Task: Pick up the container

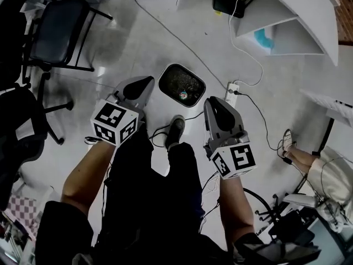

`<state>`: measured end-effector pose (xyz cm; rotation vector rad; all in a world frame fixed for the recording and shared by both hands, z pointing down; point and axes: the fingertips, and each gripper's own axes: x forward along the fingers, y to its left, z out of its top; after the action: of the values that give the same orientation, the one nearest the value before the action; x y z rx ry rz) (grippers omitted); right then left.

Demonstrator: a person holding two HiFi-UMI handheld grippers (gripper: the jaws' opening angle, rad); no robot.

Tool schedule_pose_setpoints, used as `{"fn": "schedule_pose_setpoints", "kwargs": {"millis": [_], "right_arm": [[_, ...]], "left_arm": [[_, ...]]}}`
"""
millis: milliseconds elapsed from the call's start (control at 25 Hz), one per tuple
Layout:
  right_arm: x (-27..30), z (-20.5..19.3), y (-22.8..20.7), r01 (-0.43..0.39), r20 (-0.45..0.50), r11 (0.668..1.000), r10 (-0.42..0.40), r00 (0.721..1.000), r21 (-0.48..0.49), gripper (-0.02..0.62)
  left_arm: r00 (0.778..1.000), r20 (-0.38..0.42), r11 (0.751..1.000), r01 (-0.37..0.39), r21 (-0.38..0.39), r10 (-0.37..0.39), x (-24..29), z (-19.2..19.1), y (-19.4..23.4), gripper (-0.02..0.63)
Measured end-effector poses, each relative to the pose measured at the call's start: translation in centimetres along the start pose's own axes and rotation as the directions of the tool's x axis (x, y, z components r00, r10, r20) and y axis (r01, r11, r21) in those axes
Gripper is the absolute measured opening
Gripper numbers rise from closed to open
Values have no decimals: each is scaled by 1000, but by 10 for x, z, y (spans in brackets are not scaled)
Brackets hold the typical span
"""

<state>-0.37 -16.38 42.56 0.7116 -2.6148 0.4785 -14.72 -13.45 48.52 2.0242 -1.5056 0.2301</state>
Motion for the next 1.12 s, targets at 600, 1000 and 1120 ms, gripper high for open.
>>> {"fn": "schedule_pose_setpoints", "kwargs": {"millis": [600, 1000, 1120], "right_arm": [[92, -116, -29, -18, -12, 999, 18, 1000, -43, 9], [136, -185, -56, -43, -8, 997, 43, 999, -61, 11], [146, -201, -64, -62, 8, 995, 63, 998, -76, 11]], "left_arm": [[999, -30, 987, -38, -156, 34, 75, -147, 89, 9], [998, -47, 982, -47, -183, 39, 128, -219, 142, 9], [998, -61, 981, -29, -194, 18, 144, -242, 158, 9]]}}
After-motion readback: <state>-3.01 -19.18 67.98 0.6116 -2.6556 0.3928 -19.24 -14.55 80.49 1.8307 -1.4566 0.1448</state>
